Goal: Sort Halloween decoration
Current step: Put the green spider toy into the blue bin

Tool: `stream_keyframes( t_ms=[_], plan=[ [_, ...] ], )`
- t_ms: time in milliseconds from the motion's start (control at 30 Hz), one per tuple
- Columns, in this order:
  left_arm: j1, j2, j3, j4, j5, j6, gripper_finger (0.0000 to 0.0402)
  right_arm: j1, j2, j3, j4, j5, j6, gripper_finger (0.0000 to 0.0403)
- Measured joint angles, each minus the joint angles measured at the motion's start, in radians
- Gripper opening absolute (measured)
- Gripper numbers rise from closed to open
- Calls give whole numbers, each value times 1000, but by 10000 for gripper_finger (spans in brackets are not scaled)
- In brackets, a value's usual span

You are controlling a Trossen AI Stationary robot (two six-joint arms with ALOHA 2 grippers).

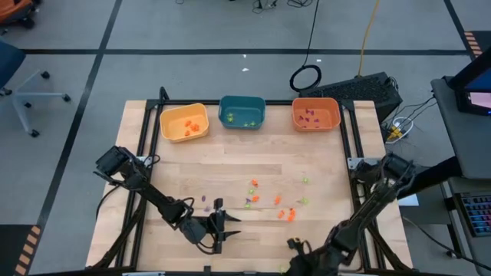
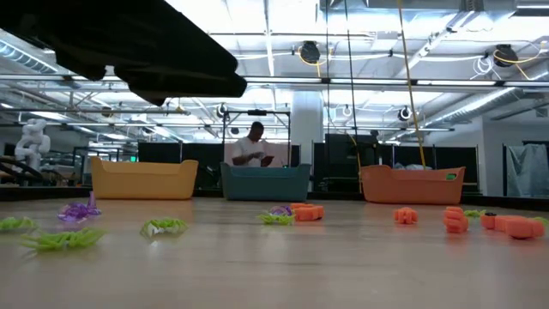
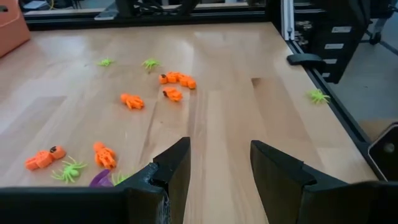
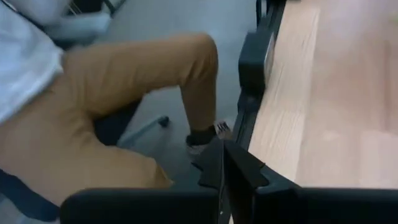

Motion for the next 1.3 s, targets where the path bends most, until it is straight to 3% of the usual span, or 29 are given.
stream_keyframes(
  t_ms=[233,467,700,967,1133,1300],
  plan=[
    [-2,0,0,6,7,-24,166,2,169,100,-14,-59,19,0],
    [-5,0,0,5,7,-53,166,-1,228,111,-68,-73,52,0],
    [-20,0,0,5,6,-56,166,-40,199,110,-301,162,81,0],
    [-28,0,0,-9,0,-105,166,-67,172,112,-321,167,-12,0],
    [-29,0,0,-7,-3,-104,166,-88,173,111,-313,293,-16,3],
    [-28,0,0,-9,-4,-101,166,-148,172,111,-267,288,-31,45]
  ],
)
